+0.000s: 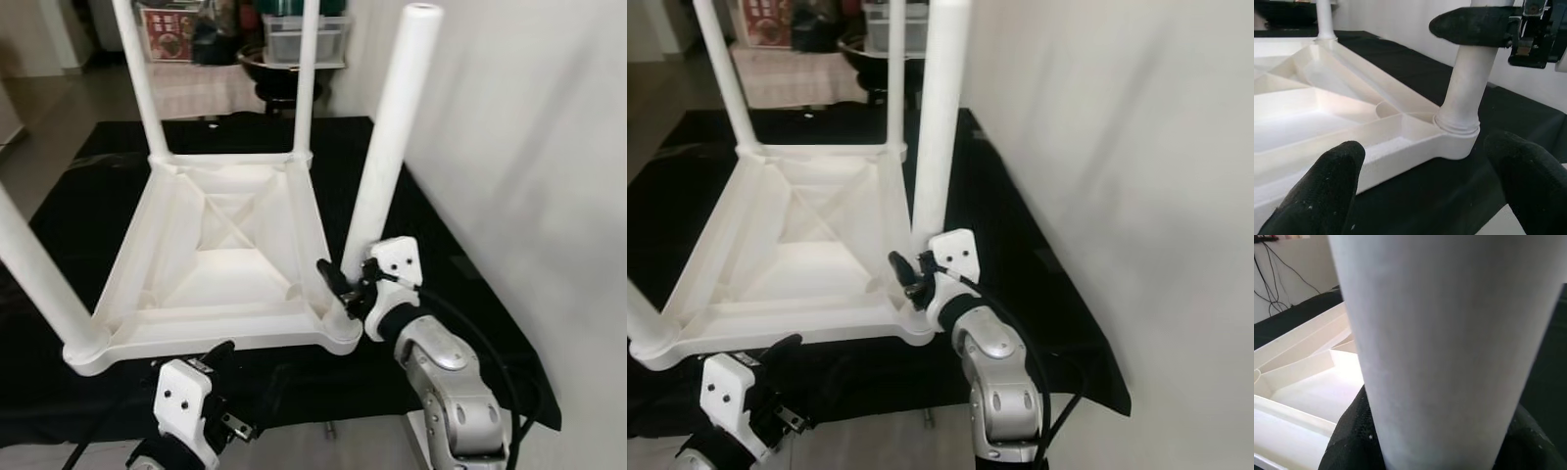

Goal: Building children table

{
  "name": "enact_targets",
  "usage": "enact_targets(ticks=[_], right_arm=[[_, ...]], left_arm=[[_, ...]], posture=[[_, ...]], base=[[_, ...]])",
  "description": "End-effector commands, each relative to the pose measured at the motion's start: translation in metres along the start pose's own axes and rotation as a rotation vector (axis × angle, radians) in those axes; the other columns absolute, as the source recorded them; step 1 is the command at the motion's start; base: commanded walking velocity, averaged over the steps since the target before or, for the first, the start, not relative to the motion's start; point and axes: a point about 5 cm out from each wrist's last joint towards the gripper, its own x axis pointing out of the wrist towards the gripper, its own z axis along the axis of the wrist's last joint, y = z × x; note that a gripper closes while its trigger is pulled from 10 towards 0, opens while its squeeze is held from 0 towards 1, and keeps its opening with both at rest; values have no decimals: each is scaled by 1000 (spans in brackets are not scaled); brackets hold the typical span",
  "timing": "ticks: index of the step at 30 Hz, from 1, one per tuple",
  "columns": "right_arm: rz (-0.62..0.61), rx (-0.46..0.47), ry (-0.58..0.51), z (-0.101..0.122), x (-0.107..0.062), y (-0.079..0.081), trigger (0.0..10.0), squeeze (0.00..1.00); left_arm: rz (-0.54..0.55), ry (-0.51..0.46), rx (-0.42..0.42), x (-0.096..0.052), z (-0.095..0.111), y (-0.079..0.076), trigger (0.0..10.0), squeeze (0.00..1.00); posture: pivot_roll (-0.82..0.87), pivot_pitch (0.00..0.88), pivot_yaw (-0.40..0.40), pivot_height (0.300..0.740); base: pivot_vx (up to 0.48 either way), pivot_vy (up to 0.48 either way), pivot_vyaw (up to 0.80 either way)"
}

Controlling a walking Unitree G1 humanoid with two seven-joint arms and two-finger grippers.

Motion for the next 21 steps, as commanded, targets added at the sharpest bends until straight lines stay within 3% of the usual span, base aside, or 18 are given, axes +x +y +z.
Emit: enact_targets(ticks=[1, 2, 3, 4, 5, 6, 12, 13, 14, 17, 21], right_arm=[[75, 97, 125, -25, 1, 14, 10000, 0], [75, 97, 125, -25, 1, 14, 10000, 0], [153, 110, 102, -19, 2, 18, 10000, 1000], [375, 96, 56, -5, 4, 23, 10000, 1000], [375, 96, 56, -5, 4, 23, 10000, 1000], [595, 46, 16, 8, 2, 20, 10000, 1000], [738, -41, 11, 14, -1, 9, 10000, 1000], [810, -103, 39, 13, 1, -2, 10000, 584], [868, -156, 73, 11, 5, -12, 10000, 0], [929, -199, 112, 11, 10, -22, 10000, 0], [1022, -198, 135, 12, 15, -24, 10000, 0]], left_arm=[[6, 17, -9, -1, -5, 1, 10000, 0], [6, 17, -9, -1, -5, 1, 10000, 0], [5, 16, -10, -1, -5, 1, 10000, 0], [-3, 17, -12, 0, -5, 0, 10000, 0], [-3, 17, -12, 0, -5, 0, 10000, 0], [-6, 16, -15, 0, -5, -1, 10000, 0], [-7, 14, -16, 1, -5, -1, 10000, 0], [-5, 12, -16, 0, -5, -2, 10000, 0], [-1, 11, -16, 0, -5, -3, 10000, 0], [2, 10, -16, -1, -4, -4, 10000, 0], [3, 12, -15, -4, -3, -6, 10000, 0]], posture=[[40, 100, -67, 740], [40, 100, -67, 740], [39, 100, -70, 740], [41, 98, -72, 740], [41, 98, -72, 740], [45, 96, -73, 740], [52, 99, -78, 740], [61, 104, -87, 740], [70, 110, -89, 740], [78, 115, -90, 740], [99, 130, -95, 740]], base=[[0, 0, 0], [0, 0, 0], [0, 0, 0], [0, 0, 0], [0, 0, 0], [0, 0, 0], [0, 0, 0], [0, 0, 0], [0, 0, 0], [0, 0, 0], [0, 0, 0]])
